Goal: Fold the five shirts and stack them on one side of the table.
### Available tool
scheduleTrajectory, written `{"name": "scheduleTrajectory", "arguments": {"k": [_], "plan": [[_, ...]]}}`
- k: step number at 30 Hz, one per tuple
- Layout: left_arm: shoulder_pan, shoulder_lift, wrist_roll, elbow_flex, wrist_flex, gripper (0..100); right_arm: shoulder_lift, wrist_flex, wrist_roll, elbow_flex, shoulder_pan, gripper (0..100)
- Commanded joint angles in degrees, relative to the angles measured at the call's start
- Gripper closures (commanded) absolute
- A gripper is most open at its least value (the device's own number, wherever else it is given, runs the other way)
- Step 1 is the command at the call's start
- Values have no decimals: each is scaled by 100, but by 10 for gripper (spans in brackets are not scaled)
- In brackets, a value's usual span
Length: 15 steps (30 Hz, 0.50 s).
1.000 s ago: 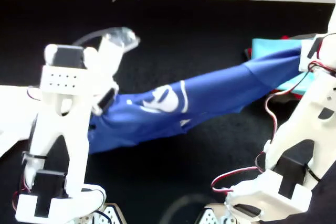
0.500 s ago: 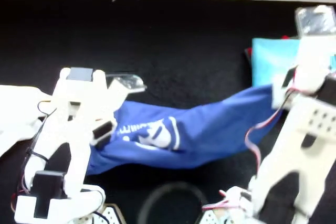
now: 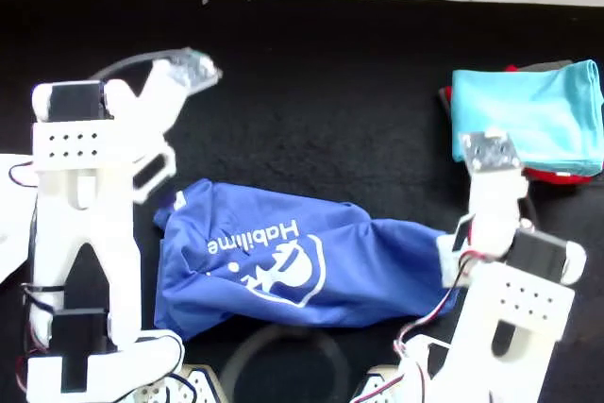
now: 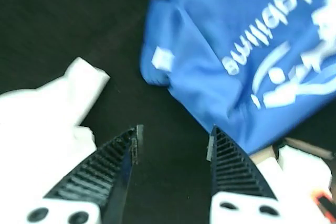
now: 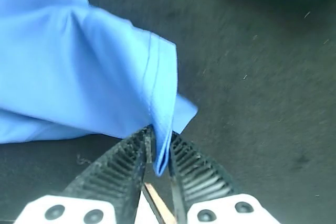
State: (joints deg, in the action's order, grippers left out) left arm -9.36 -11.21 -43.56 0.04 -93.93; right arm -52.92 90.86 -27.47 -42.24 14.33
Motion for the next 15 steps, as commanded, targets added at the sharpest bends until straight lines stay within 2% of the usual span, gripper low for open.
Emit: {"name": "scheduleTrajectory", "arguments": {"k": [1, 6, 15], "plan": [[444, 75, 624, -154, 905, 793, -602, -57, -44, -444, -40, 993], [1077, 1349, 1099, -215, 1697, 793, -1226, -40, -44, -936, -40, 993], [1631, 4136, 1099, -2158, 1512, 793, -1473, -40, -44, -1182, -48, 993]]}}
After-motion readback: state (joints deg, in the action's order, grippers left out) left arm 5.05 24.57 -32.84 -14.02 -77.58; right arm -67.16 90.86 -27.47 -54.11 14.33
